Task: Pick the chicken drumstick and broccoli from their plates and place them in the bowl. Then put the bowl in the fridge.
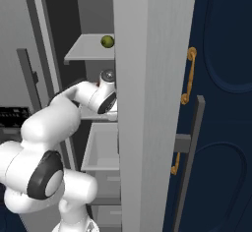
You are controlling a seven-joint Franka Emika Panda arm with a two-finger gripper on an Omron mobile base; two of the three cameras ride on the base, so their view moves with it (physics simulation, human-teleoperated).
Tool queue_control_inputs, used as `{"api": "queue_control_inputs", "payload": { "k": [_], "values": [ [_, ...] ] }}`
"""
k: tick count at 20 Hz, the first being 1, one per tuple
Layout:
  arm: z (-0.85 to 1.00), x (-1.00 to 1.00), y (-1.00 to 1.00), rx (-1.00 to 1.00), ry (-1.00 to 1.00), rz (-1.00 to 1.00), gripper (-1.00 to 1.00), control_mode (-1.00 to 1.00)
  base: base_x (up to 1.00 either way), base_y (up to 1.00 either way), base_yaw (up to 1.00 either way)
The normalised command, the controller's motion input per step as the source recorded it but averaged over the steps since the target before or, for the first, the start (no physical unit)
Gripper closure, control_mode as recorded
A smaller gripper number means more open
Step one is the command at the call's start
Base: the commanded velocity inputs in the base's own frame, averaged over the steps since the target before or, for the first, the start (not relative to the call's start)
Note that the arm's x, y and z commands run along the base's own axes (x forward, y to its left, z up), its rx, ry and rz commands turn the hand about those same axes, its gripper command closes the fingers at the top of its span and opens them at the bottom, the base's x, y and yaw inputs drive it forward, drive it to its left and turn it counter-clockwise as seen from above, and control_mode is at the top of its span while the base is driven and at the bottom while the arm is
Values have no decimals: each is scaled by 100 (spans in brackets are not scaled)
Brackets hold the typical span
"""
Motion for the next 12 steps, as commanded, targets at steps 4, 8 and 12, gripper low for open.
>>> {"api": "queue_control_inputs", "payload": {
  "k": [4,8,12],
  "values": [
    [-24,22,9,-6,0,7,100,-100,0,0,0],
    [-18,-8,2,-1,0,12,-100,-100,0,0,0],
    [-1,-27,0,0,-2,8,-100,-100,0,0,0]
  ]
}}
